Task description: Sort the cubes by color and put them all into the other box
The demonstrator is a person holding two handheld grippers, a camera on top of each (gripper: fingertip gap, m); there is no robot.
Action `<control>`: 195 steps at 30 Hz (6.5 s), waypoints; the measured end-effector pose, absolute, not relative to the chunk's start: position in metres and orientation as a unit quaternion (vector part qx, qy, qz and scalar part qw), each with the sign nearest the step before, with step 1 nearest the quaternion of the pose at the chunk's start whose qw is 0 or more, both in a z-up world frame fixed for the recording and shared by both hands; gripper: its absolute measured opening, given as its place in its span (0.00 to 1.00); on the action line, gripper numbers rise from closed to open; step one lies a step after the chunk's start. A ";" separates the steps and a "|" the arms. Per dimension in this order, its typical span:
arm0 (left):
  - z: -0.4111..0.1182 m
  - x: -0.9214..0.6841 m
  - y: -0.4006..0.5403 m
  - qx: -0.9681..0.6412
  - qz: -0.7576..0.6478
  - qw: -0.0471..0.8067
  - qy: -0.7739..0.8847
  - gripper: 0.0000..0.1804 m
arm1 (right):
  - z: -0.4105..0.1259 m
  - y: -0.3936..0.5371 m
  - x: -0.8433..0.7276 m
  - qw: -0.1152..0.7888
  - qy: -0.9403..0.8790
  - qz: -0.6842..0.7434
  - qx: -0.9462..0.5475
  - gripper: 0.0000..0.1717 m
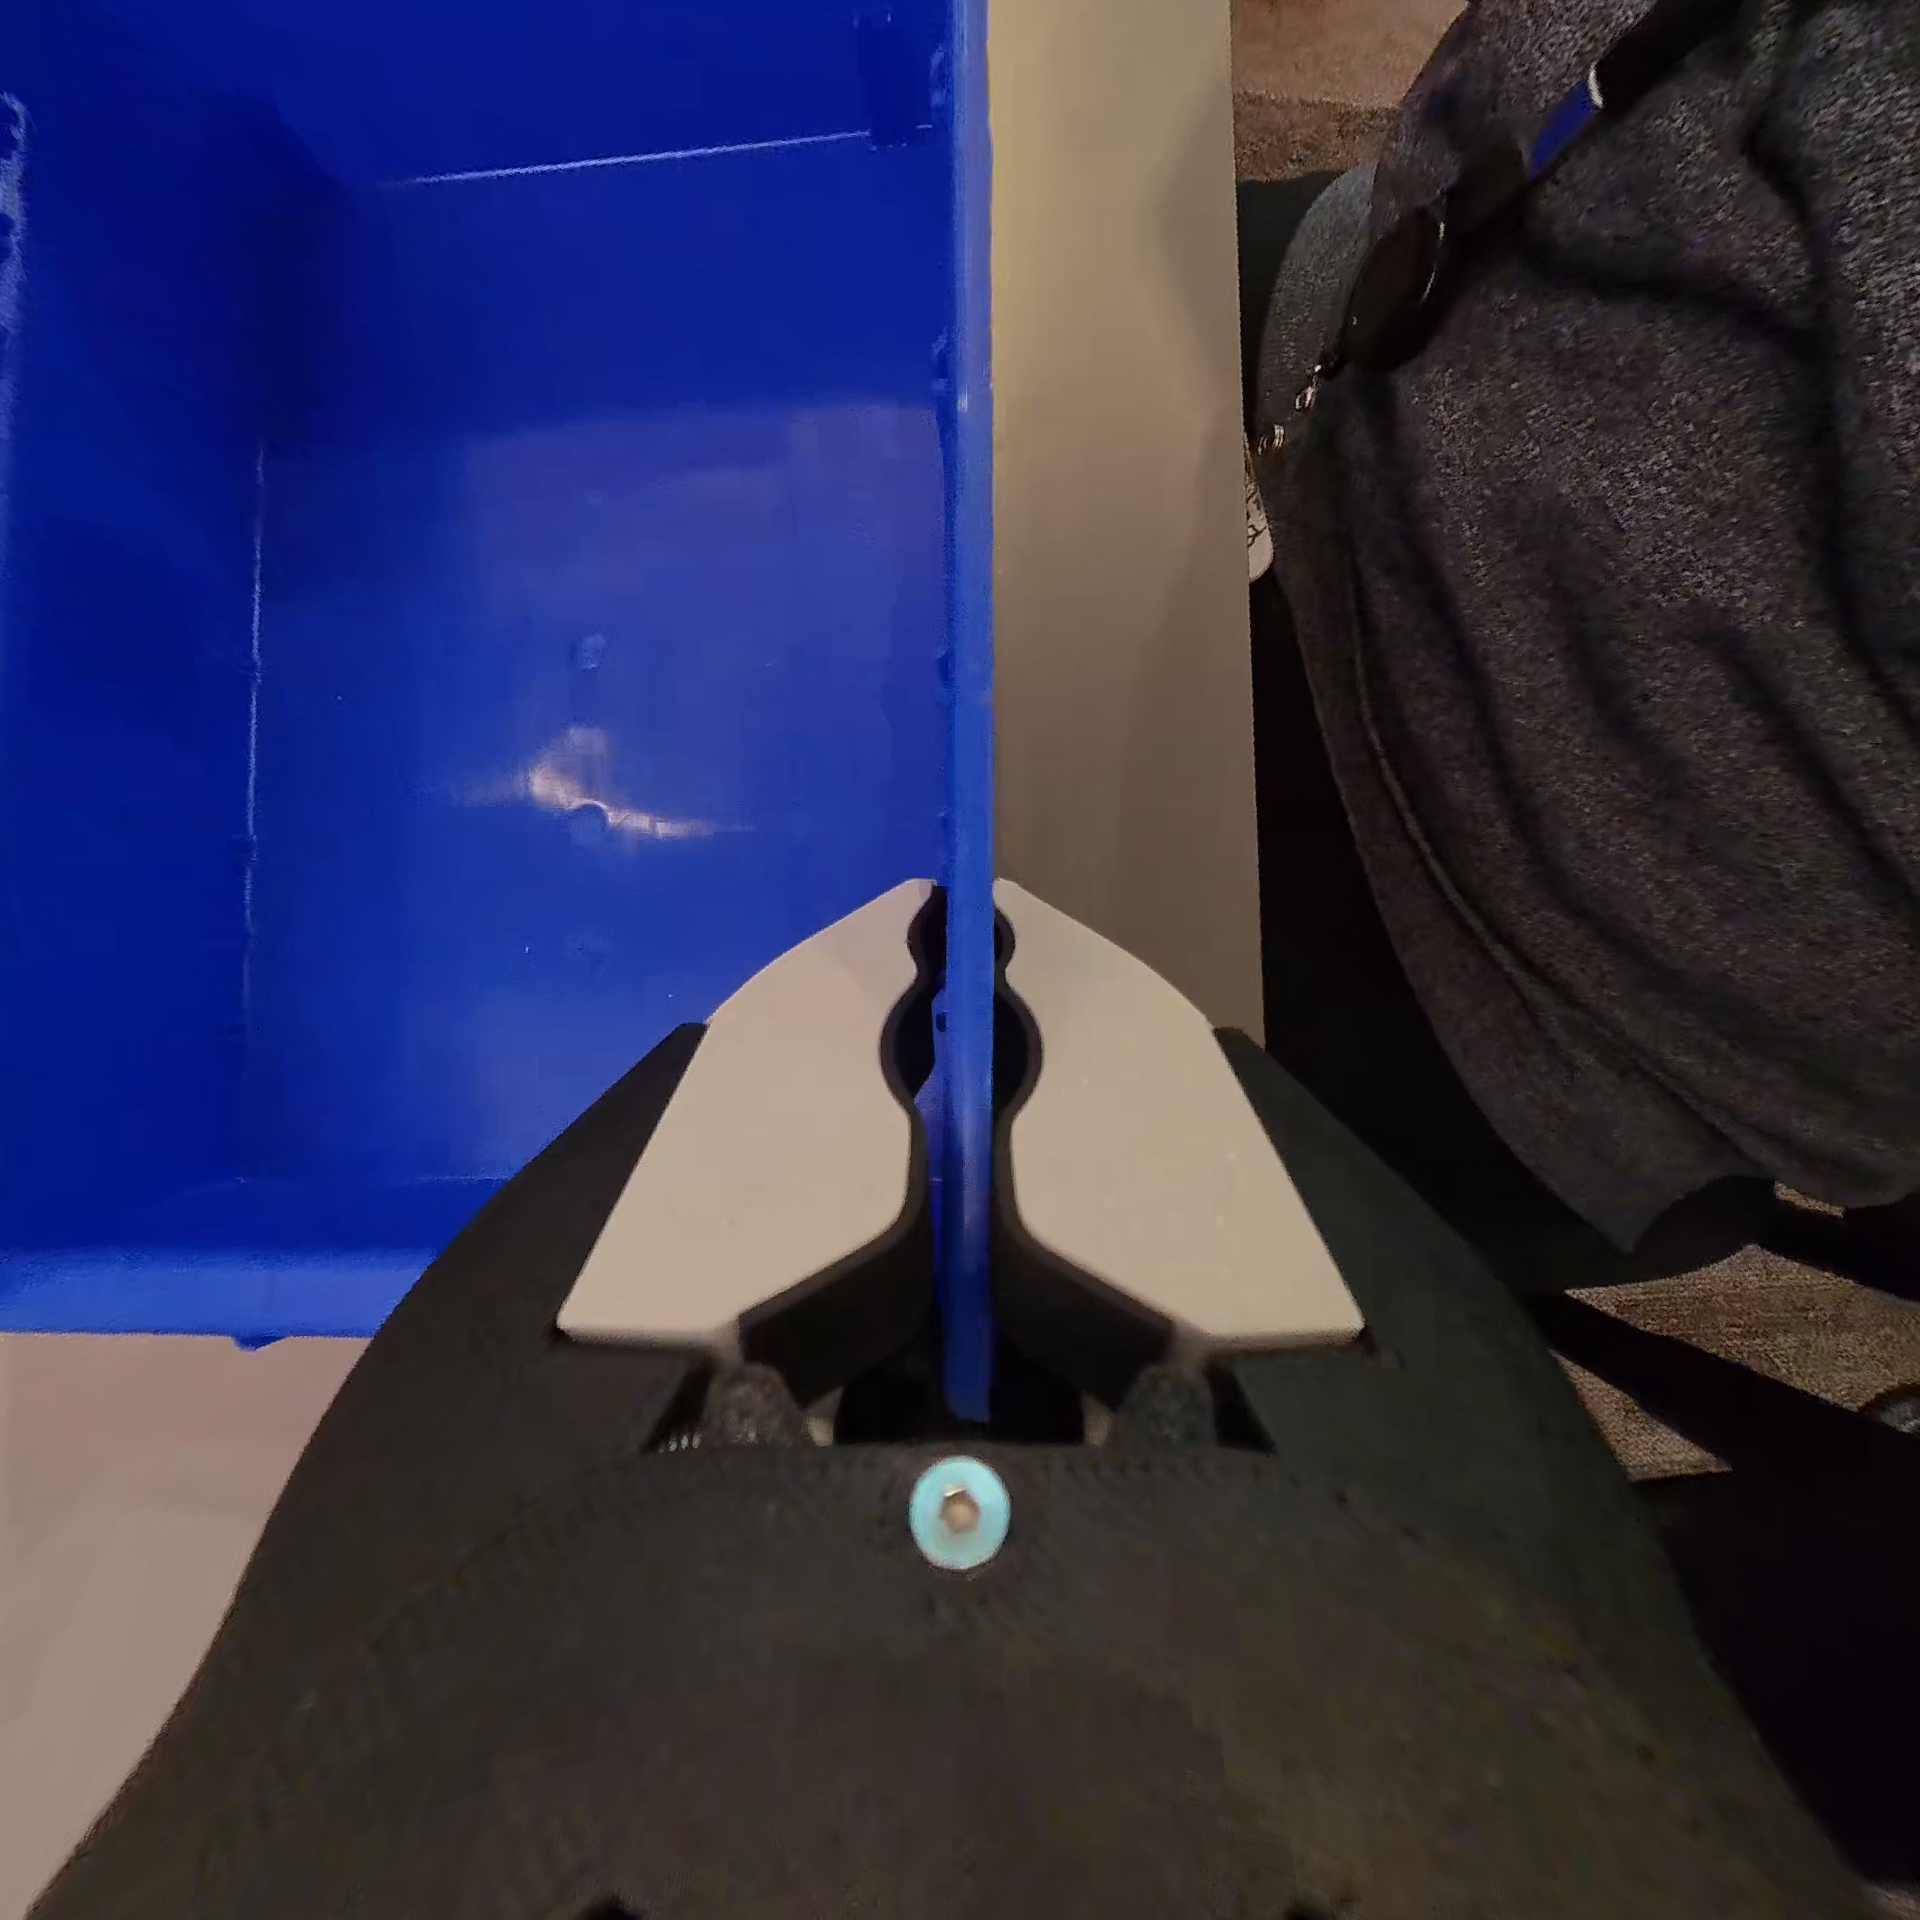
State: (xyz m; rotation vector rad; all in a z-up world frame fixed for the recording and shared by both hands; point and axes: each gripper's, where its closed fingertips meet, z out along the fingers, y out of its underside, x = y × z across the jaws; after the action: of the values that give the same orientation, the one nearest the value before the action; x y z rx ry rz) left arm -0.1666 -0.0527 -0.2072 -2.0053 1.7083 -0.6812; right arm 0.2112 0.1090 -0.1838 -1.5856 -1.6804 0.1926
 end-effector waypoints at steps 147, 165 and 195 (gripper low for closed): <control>-0.153 -0.274 0.146 -0.915 -0.137 0.361 0.117 0.23 | -0.209 0.121 0.168 0.270 -0.501 0.073 -0.819 0.41; -0.213 -0.289 0.163 -0.956 -0.091 0.215 0.175 0.00 | -0.212 0.129 0.165 0.251 -0.518 0.097 -0.812 0.43; -0.233 -0.443 0.222 -0.900 0.159 0.017 0.406 0.00 | -0.208 0.298 0.201 0.241 -0.606 -0.067 -0.755 0.23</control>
State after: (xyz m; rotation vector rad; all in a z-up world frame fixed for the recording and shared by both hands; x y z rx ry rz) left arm -0.4434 0.2218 -0.2331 -2.7967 1.2630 0.4935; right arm 0.2011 0.2982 -0.2081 -2.0662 -1.6562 -0.1843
